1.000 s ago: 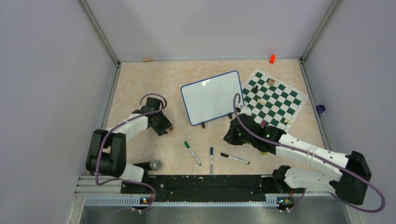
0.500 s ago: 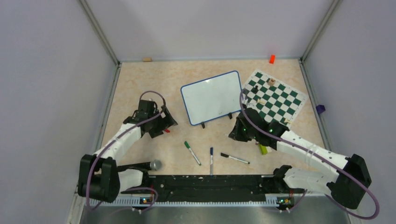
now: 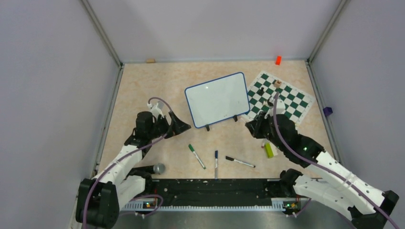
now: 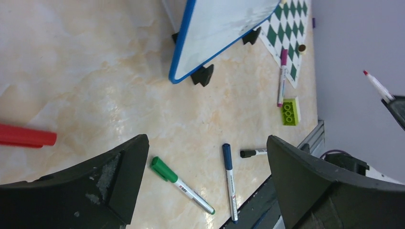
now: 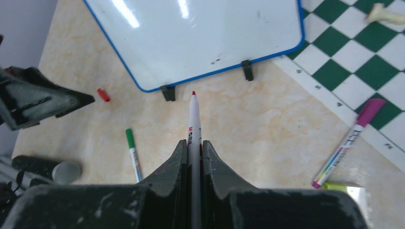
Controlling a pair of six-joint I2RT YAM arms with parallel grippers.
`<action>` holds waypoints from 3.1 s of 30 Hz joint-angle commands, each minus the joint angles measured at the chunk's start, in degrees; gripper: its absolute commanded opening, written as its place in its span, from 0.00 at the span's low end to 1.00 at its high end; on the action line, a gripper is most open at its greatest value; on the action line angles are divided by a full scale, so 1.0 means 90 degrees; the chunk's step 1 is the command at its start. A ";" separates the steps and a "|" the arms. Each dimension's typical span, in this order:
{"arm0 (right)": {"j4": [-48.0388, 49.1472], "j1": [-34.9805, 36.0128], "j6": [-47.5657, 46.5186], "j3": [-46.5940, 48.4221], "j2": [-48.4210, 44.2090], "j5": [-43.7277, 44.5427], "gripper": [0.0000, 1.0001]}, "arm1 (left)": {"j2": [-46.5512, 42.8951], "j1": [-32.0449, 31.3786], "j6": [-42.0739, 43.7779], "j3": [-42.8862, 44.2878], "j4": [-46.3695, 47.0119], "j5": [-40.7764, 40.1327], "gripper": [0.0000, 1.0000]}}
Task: Write a sentence on the whiteboard
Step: Move the whiteboard to the center of the board.
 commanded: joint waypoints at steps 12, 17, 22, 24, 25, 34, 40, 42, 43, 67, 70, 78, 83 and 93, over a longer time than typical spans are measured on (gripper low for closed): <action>0.0982 -0.3406 0.0398 0.1454 0.1961 -0.0779 0.00 | 0.0986 0.0085 0.0199 -0.0025 0.3118 0.0161 0.99; 0.1476 -0.3892 0.0246 0.2351 0.3426 -0.1035 0.00 | 0.1696 0.0107 0.0440 -0.0020 0.4445 0.0334 0.99; 0.1676 -0.4294 -0.0083 0.3297 0.4860 -0.1954 0.00 | 0.2611 0.0154 0.0660 0.0613 0.4361 0.0473 0.94; 0.2004 -0.4429 -0.0232 0.3435 0.5184 -0.2344 0.00 | 0.2922 0.0224 0.0698 0.0809 0.4474 0.0554 0.93; 0.2095 -0.4473 -0.0258 0.3458 0.5305 -0.2415 0.00 | 0.3067 0.0280 0.0721 0.0909 0.4523 0.0630 0.93; 0.2826 -0.4573 -0.0363 0.4194 0.6767 -0.3517 0.00 | 0.3965 0.0410 0.0946 0.1190 0.5917 0.1179 0.85; 0.3710 -0.4572 -0.0044 0.4089 0.7253 -0.4120 0.00 | 0.4703 0.0410 0.0678 0.1638 0.6727 0.1683 0.78; 0.3745 -0.4567 -0.0018 0.4123 0.7363 -0.4224 0.00 | 0.4923 0.0410 0.0591 0.1713 0.6934 0.1784 0.75; 0.3743 -0.4576 -0.0031 0.4161 0.7416 -0.4303 0.00 | 0.5001 0.0409 0.0518 0.1695 0.7149 0.1803 0.72; 0.4133 -0.4574 0.0236 0.3099 0.7028 -0.5813 0.00 | 0.5869 0.0391 -0.0422 0.2104 0.8117 0.3124 0.00; 0.4153 -0.4575 0.0228 0.2850 0.6799 -0.5837 0.00 | 0.5817 0.0381 -0.0413 0.1968 0.8105 0.3151 0.00; 0.4141 -0.4574 0.0258 0.2285 0.6204 -0.6063 0.00 | 0.5557 0.0216 -0.0392 0.1563 0.8111 0.3227 0.00; 0.3708 -0.4569 0.0049 0.2047 0.5627 -0.5890 0.00 | 0.5270 0.0111 -0.0421 0.1204 0.8100 0.3164 0.00; 0.2458 -0.4571 -0.0339 0.1684 0.4610 -0.4724 0.00 | 0.4546 -0.0010 0.0080 0.0834 0.6727 0.2469 0.25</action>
